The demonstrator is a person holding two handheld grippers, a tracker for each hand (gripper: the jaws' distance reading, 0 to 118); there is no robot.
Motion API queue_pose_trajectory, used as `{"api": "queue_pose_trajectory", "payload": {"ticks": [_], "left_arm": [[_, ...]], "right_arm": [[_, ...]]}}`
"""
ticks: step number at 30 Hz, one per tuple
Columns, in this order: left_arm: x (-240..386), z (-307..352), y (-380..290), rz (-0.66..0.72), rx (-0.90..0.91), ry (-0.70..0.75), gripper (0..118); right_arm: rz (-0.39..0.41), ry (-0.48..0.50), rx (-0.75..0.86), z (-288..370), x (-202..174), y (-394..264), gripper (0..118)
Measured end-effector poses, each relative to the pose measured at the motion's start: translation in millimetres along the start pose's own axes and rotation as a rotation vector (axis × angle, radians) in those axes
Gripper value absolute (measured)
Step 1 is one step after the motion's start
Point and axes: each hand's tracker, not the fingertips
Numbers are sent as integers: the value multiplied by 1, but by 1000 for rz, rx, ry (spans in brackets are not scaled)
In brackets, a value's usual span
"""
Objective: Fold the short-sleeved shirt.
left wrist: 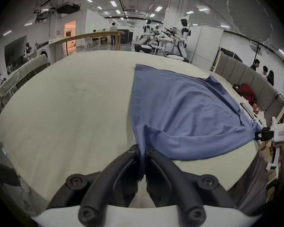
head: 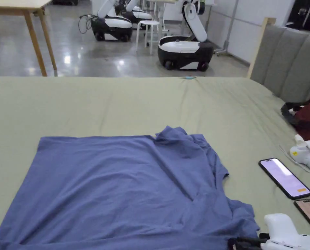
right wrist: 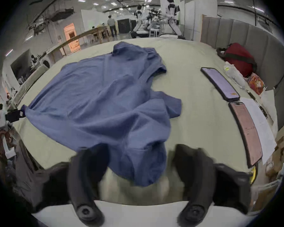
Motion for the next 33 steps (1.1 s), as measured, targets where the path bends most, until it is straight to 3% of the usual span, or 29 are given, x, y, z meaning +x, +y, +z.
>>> {"api": "queue_pose_trajectory", "payload": {"ticks": [2,4,5,6,11,17,25,30,33], "left_arm": [[0,0,-1,-3,-1,2,5],[0,0,-2,-1,-2,-9,5],[0,0,-2,-2,-4,-12,5],[-1,0,-1,-1,-12,-12,5],[-14,14,20,41,20,-71,5],[-4,25,89,59,147,-146,5],[7,-67,166,0,120,-83,5],[14,-129,161,-26,27,-25,5],[17,-151,150,-65,-45,18,5]], "right_arm": [[2,-1,14,0,-6,-4,49],[22,36,14,4,-6,-3,12],[-2,72,41,7,-7,-4,12],[-7,38,23,7,-6,-2,11],[-22,50,88,30,-5,7,11],[-29,73,247,46,-4,70,11],[-45,68,218,-32,9,161,11],[-85,39,156,-101,19,178,11],[-67,14,76,-131,17,179,11]]}}
